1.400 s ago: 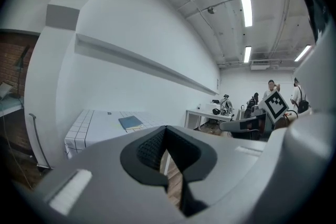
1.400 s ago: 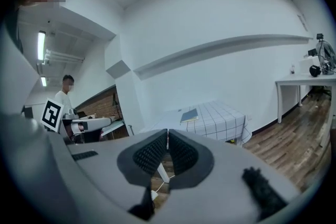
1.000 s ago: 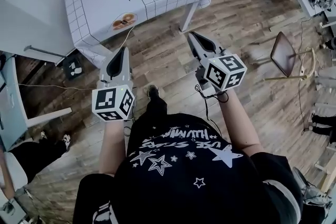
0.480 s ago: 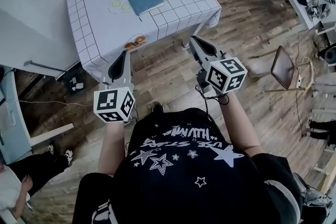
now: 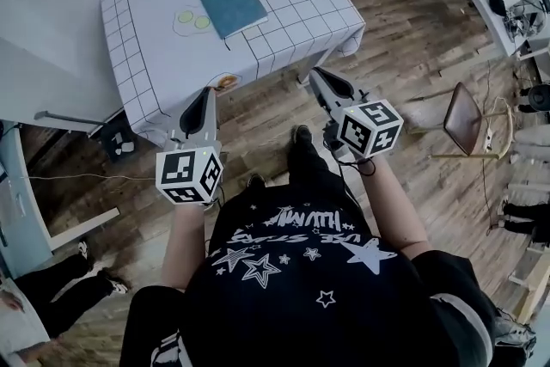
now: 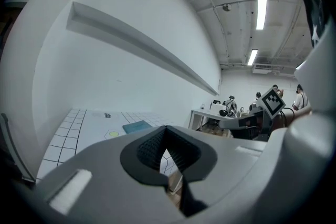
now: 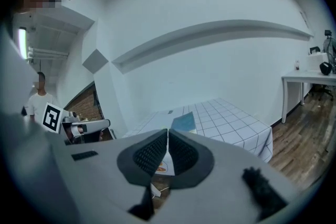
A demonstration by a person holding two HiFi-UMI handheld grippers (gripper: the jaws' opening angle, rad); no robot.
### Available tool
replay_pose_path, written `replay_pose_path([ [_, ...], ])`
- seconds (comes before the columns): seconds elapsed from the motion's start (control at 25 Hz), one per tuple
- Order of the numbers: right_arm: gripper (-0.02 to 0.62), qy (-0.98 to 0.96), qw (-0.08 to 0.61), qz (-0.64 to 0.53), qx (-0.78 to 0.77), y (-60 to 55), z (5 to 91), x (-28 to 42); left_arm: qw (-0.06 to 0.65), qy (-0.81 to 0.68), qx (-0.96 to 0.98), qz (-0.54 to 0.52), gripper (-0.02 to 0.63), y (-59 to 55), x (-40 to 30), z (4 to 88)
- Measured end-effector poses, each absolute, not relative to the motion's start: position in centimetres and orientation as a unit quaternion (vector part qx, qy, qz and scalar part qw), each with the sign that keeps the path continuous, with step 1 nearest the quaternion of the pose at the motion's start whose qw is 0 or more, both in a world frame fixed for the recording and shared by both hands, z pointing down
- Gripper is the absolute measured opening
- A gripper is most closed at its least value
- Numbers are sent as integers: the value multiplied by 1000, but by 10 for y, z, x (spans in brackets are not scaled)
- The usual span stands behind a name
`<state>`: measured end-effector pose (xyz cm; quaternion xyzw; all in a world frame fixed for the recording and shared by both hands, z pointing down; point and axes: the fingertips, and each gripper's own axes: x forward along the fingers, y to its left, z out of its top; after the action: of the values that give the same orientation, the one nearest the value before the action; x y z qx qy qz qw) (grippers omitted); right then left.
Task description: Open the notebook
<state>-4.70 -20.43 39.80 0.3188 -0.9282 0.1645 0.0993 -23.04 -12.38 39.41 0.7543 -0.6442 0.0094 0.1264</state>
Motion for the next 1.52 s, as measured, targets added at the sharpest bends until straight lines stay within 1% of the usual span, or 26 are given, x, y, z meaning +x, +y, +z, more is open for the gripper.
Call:
replay_pose_path([
  [0.2, 18, -936, 107, 176, 285, -248, 411, -56, 121, -669, 733, 16, 9, -153, -233, 393],
  [0.56, 17, -960, 92, 161, 211, -342, 387, -79, 112, -694, 710, 34, 9, -224, -207, 380],
  [1.0, 18, -965, 91, 184, 160, -415, 396, -59, 116, -711, 691, 58, 9, -293, -167, 386],
  [1.24, 17, -970, 89, 187, 125, -437, 400, -57, 120, -731, 666, 91, 9, -320, -149, 399],
  [1.36, 17, -971, 90, 194, 105, -444, 405, -57, 104, -738, 655, 124, 11, -329, -140, 400],
  [1.44, 17, -972, 92, 195, 95, -448, 408, -58, 92, -739, 651, 150, 57, -334, -134, 404],
  [1.52, 17, -972, 91, 196, 89, -454, 410, -59, 88, -738, 646, 176, 71, -338, -130, 414],
])
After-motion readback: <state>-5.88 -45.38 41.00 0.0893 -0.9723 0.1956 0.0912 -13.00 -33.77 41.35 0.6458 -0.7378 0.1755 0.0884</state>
